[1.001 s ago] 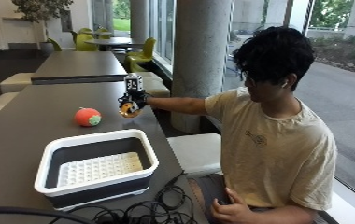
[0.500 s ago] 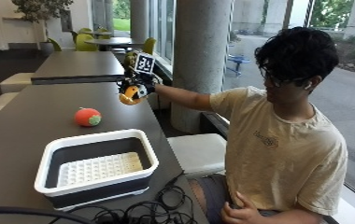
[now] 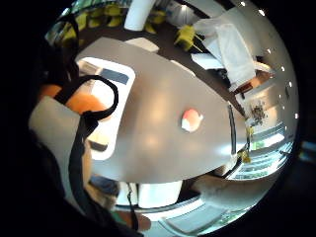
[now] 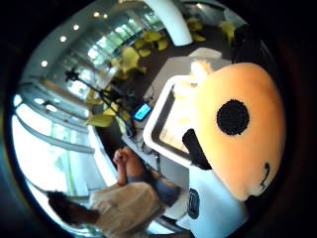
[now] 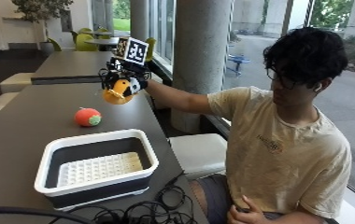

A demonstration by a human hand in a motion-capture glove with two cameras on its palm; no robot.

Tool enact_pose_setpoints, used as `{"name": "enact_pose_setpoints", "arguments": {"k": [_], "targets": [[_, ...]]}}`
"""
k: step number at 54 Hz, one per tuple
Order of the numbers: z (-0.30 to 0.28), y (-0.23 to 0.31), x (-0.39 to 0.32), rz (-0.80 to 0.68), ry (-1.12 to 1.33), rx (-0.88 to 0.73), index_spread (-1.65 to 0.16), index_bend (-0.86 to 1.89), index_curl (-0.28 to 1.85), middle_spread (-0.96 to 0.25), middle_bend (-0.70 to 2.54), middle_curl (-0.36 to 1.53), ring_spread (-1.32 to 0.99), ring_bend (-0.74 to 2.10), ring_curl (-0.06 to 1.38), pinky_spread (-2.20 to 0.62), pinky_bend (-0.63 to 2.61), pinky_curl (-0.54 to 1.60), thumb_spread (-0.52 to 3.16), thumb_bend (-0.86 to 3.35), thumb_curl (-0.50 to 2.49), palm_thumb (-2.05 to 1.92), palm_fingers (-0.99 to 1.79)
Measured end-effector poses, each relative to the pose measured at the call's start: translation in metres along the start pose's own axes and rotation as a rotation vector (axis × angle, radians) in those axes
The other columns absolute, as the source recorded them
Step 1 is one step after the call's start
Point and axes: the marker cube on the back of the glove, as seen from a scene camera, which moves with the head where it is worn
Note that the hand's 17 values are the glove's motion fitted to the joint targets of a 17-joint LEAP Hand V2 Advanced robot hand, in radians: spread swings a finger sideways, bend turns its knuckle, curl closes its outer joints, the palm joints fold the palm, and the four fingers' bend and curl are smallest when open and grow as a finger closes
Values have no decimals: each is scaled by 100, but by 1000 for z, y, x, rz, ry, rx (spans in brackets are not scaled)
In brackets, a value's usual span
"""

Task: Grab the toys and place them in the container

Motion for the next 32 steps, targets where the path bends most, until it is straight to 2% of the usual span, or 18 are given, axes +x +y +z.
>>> {"name": "enact_pose_setpoints", "arguments": {"k": [5,13,23,32], "targets": [[13,-28,-23,-9,-1,-44,-37,36,36,-35,36,60,-43,84,59,-40,116,45,80,0,87,58,82],[45,-55,-46,-4,14,-135,-36,17,36,-31,32,61,-37,80,58,-36,115,44,100,-1,83,52,57],[72,-60,-51,-8,27,-206,-34,16,37,-25,20,59,-32,71,56,-28,115,42,121,-1,71,45,34],[71,-53,-47,-17,29,-201,-31,8,32,-15,12,53,-25,66,54,-18,129,44,124,-4,58,34,-8]]}}
